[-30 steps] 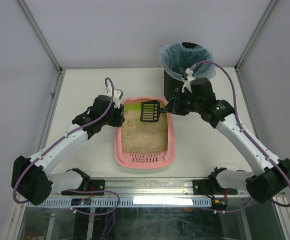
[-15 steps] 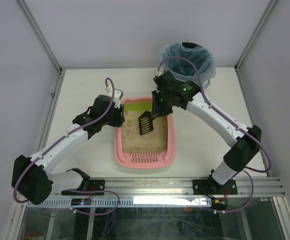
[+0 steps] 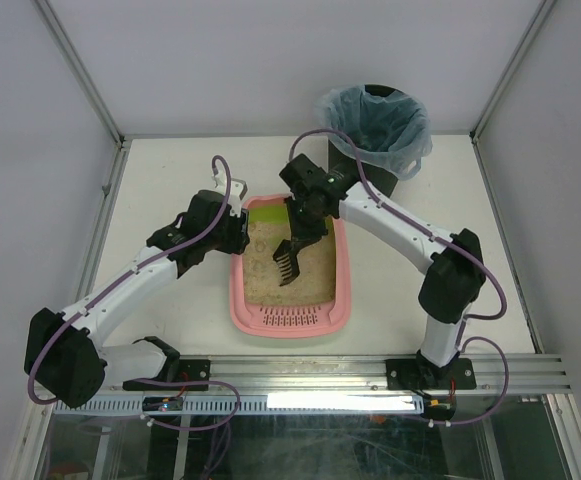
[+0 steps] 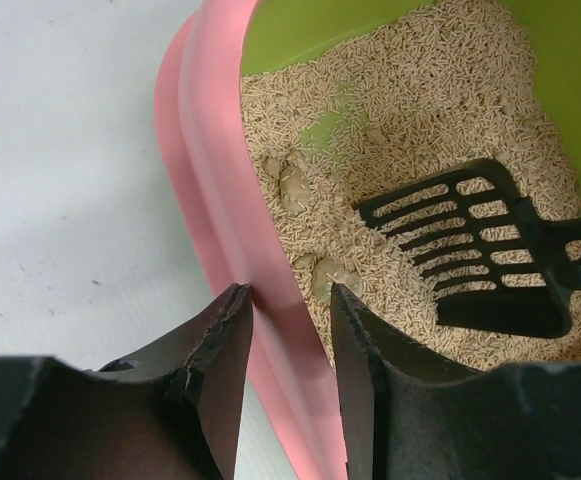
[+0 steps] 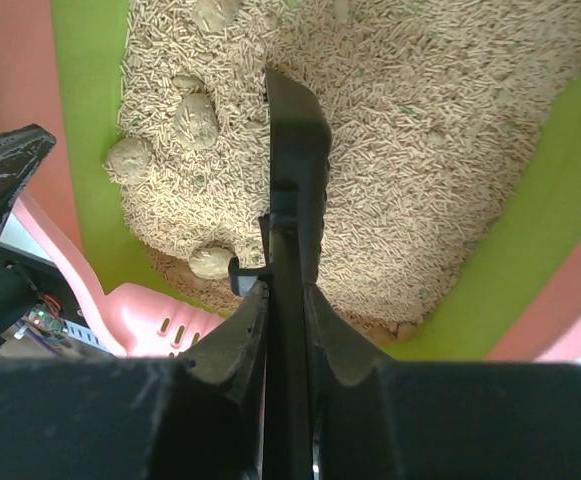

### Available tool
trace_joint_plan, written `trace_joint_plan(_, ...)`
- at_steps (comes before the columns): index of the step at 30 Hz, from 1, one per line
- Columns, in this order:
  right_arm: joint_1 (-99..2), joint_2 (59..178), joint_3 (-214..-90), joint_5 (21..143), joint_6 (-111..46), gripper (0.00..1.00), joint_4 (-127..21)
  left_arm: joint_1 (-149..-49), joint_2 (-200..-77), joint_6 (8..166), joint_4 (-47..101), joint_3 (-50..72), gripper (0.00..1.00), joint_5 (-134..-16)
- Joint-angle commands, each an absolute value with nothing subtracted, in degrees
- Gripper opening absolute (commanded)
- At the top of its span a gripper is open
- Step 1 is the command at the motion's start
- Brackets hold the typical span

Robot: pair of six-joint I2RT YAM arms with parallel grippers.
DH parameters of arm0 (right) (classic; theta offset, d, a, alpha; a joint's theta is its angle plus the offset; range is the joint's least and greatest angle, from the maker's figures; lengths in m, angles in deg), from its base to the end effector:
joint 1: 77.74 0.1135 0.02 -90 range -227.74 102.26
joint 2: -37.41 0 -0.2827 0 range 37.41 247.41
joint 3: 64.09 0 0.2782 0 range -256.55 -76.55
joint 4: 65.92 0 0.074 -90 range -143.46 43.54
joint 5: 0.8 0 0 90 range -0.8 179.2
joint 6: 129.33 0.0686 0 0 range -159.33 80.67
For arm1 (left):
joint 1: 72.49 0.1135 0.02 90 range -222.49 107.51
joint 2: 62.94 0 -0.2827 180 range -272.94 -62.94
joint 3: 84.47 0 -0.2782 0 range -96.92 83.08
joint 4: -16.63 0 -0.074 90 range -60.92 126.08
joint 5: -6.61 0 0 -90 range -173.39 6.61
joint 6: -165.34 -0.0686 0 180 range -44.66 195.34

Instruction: Clean the litter box

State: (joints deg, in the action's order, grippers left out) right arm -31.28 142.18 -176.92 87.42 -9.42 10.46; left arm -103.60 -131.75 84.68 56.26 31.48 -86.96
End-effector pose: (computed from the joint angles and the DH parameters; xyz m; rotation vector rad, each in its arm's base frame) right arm 0.2879 0.3061 0.2934 -0.4171 2.8090 0.3708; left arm 0.2564 -0.1497 0.2543 0.4153 2.3235 -0.2740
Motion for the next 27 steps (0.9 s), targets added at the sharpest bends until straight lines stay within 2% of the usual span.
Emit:
trace_joint_plan(1, -30.64, 141.46, -168.80, 80.73, -8.89, 0.00, 4.31, -103.81, -131.96, 83.40, 55.01, 31.32, 0.37, -86.03)
trace_joint_plan(9, -29.75, 136.74, -147.56, 67.36, 1.38, 0.00, -23.08, -103.83, -132.21, 83.40, 55.06, 31.19, 0.37, -85.66)
trace_joint_plan(14, -28.39, 134.72, -140.54, 62.92, 5.71, 0.00, -36.10, -103.80, -132.11, 83.38, 55.01, 31.29, 0.36, -85.65)
trace_joint_plan(18, -28.47, 130.39, -136.19, 64.70, 8.00, 0.00, -42.63, -103.78, -131.80, 83.39, 55.02, 31.39, 0.36, -86.01)
trace_joint_plan(27, -29.93, 118.91, -130.11, 74.52, 10.46, 0.00, -45.90, -103.82, -131.37, 83.40, 55.03, 31.40, 0.36, -85.95)
